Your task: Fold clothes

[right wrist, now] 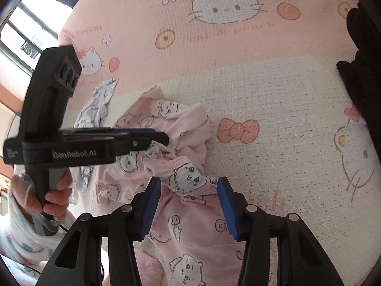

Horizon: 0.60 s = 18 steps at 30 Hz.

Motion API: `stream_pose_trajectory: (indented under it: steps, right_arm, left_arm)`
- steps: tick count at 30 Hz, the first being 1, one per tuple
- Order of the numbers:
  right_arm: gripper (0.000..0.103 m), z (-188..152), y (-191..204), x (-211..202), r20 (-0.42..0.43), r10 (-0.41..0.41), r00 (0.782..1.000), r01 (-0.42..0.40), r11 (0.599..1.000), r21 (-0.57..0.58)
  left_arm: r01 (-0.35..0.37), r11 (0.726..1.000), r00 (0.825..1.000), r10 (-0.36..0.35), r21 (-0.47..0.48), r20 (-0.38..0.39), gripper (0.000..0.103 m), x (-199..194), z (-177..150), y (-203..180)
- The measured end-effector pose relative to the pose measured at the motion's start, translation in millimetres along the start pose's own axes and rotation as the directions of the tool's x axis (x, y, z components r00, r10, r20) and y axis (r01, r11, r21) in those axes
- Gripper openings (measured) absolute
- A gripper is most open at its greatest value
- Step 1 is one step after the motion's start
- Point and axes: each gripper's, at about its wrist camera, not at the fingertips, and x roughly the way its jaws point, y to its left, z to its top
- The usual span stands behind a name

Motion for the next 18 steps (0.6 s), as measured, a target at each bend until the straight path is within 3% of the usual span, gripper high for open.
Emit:
stream_pose_trajectory:
  steps: [4, 8, 16, 17, 18]
  right_arm:
    - [0.049, 0.5, -1.9, 3.1, 0.006, 0.024, 1.0, -0.024, 1.0, 0.001]
    - [0.049, 6.4, -11.0, 1.5, 0.012, 0.079, 0.997, -0.079, 0.994, 0.072]
    - [0.048, 12.6, -2.5, 6.4, 0.03, 0.099, 0.995, -0.1, 0.994, 0.039]
    - [0.036, 11.0, 0.7, 11.4, 0.009, 0.095, 0.995, -0.095, 0.995, 0.029]
    - [0.017, 9.5, 4.4, 15.6, -0.008, 0.093, 0.996, -0.093, 0.996, 0.016]
  left_arm:
    - [0.009, 1.0, 1.0, -0.009, -0.007, -0.003, 0.028, 1.1, -1.6, -0.6]
    - [0.01, 1.0, 1.0, -0.01, -0.012, -0.006, 0.028, 1.3, -4.7, 3.1]
    - [-0.012, 1.0, 1.0, 0.012, 0.01, -0.003, 0.028, -0.2, -17.3, 4.0]
    - [-0.015, 1.0, 1.0, 0.015, 0.011, -0.003, 0.028, -0.4, -18.1, 4.0]
    - [-0.015, 1.0, 1.0, 0.015, 0.011, -0.004, 0.028, -1.6, -18.6, 4.6]
